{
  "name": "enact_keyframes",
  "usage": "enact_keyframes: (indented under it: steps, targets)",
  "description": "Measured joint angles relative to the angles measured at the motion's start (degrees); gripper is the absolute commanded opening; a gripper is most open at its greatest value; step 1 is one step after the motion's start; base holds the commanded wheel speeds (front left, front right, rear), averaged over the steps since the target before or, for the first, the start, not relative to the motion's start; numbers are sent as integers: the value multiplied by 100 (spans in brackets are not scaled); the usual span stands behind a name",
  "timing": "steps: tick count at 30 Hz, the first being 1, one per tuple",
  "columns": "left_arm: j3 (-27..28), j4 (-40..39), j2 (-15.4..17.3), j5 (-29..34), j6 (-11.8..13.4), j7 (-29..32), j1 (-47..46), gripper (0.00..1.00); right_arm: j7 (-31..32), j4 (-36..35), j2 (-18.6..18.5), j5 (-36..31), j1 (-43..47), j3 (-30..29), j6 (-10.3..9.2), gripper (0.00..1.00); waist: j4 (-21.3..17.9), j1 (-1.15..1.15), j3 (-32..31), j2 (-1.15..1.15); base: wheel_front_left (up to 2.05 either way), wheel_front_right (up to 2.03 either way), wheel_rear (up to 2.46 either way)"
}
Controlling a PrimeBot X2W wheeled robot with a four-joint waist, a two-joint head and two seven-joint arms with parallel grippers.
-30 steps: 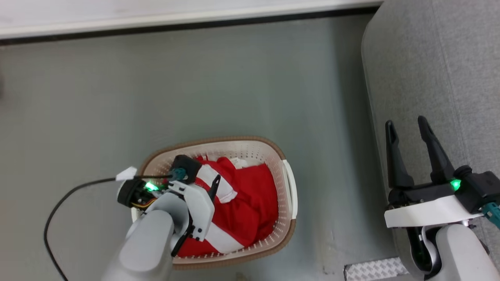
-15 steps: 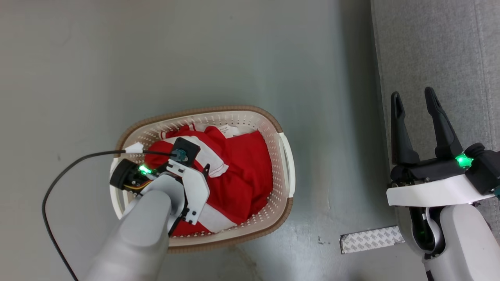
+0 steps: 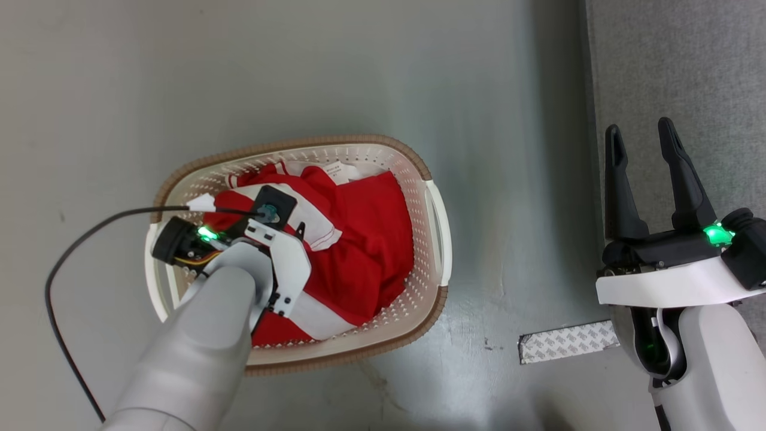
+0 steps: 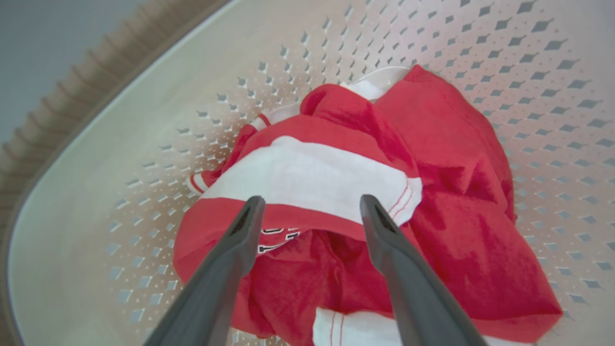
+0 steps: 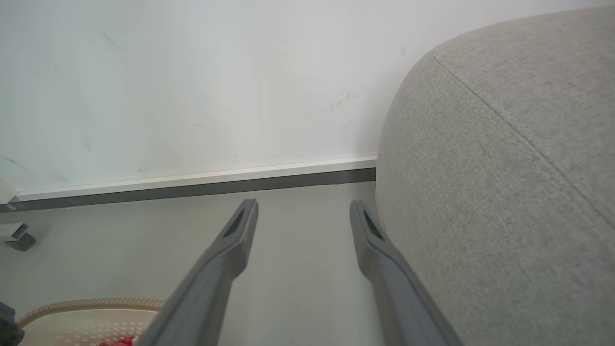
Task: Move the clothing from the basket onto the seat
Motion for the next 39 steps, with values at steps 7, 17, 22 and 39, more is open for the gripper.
enact_keyframes:
  steps: [7, 17, 22, 39]
  targets:
    - [-31, 201, 49, 4, 212, -157, -266, 100, 0, 9, -1, 0, -5, 97, 0, 100, -10, 0, 113, 0, 0, 0, 0]
    - [-97, 452, 89, -48, 243, -283, -530, 100, 0, -7, -1, 41, 16, 167, 0, 100, -79, 0, 248, 0, 0, 0, 0]
    - [-146, 528, 71, -71, 247, -310, -612, 100, 0, -23, -1, 31, 23, 144, 0, 100, -76, 0, 343, 0, 0, 0, 0]
    - [-298, 702, 103, -171, 253, -339, -817, 100, 0, -77, -1, -4, 19, 124, 0, 100, -75, -1, 567, 0, 0, 0, 0]
